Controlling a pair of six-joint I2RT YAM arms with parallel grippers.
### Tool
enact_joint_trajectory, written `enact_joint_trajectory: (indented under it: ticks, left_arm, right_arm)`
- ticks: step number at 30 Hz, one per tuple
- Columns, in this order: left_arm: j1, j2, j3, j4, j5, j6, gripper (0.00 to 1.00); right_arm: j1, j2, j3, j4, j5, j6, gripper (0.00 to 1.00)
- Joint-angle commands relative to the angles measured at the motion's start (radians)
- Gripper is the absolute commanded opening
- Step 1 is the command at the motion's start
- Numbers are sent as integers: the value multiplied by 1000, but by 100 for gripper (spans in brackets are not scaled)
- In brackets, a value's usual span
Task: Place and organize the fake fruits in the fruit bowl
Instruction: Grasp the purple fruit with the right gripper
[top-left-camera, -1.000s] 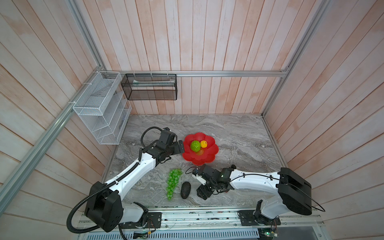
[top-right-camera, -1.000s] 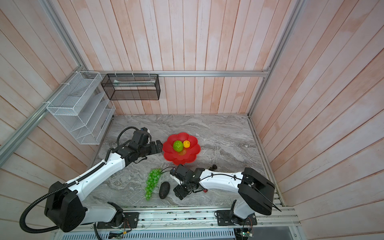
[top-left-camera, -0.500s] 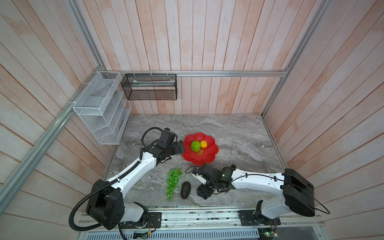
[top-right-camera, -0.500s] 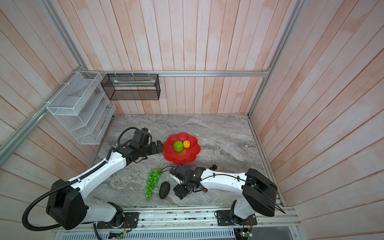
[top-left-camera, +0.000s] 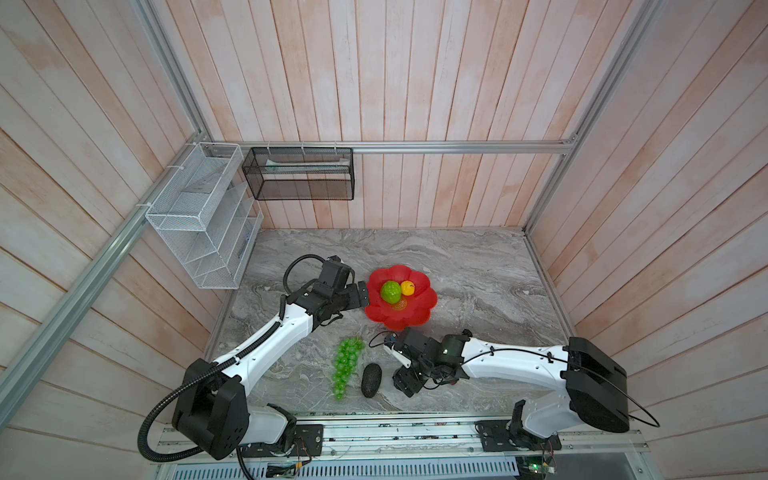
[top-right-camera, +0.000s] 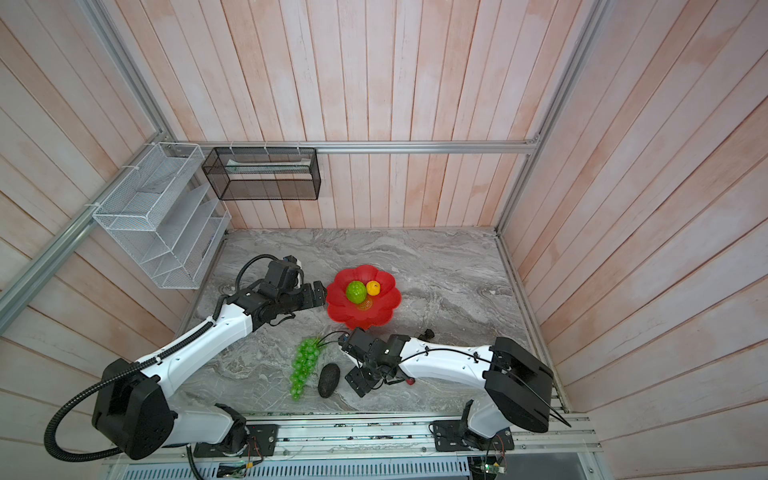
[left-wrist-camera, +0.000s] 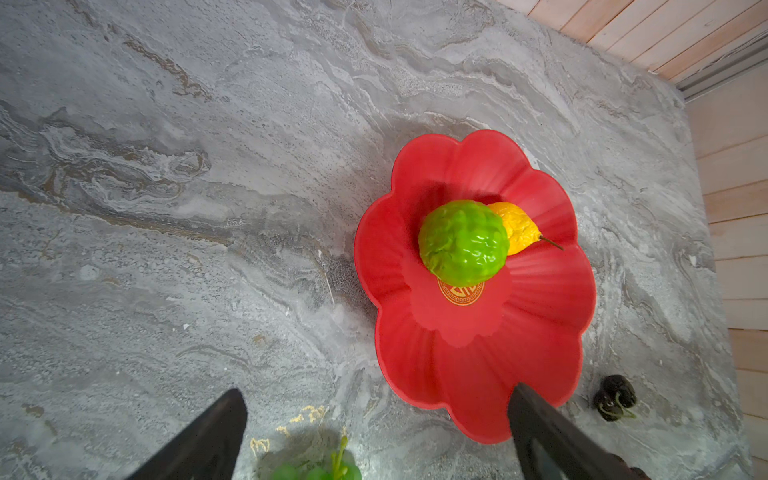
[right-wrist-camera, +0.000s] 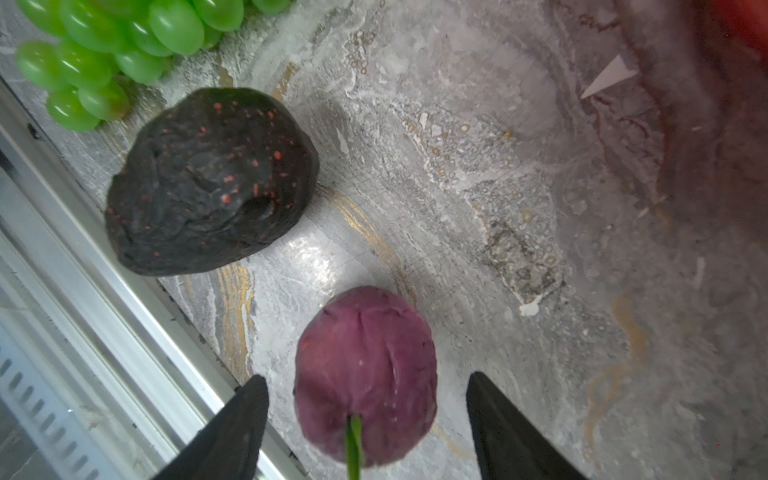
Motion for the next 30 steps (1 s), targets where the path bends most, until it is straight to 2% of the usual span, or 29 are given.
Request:
enact_joint_trajectory:
  ticks: [1,14,16,19,22,27,30]
  left_arm:
    - [7,-9,8,-4,-4,2,100]
    - [7,-22,-1,-9,-10,-6,100]
    - [7,-21,-1,-7,-9,-7,100]
    - [7,-21,-1,-9,-4,-11,100]
    - [7,-26,-9,-1,-4,-17,100]
    - [7,-28,-7,-2,-5,-20,100]
    - [8,-32,-7,-6,-16,-17,100]
  right_arm:
    - [6,40,21,30,12,-20,74]
    - [6,54,-15,51,-27,-25,53]
    - [7,52,-23,56,-25,-23,53]
    - [6,59,-30,60,-24,-26,63]
    - [6,64,-36,63,-19,-31,64]
    - [5,67,-44,70,-21,-36,58]
    - [5,49,-46,68,-20,-39,49]
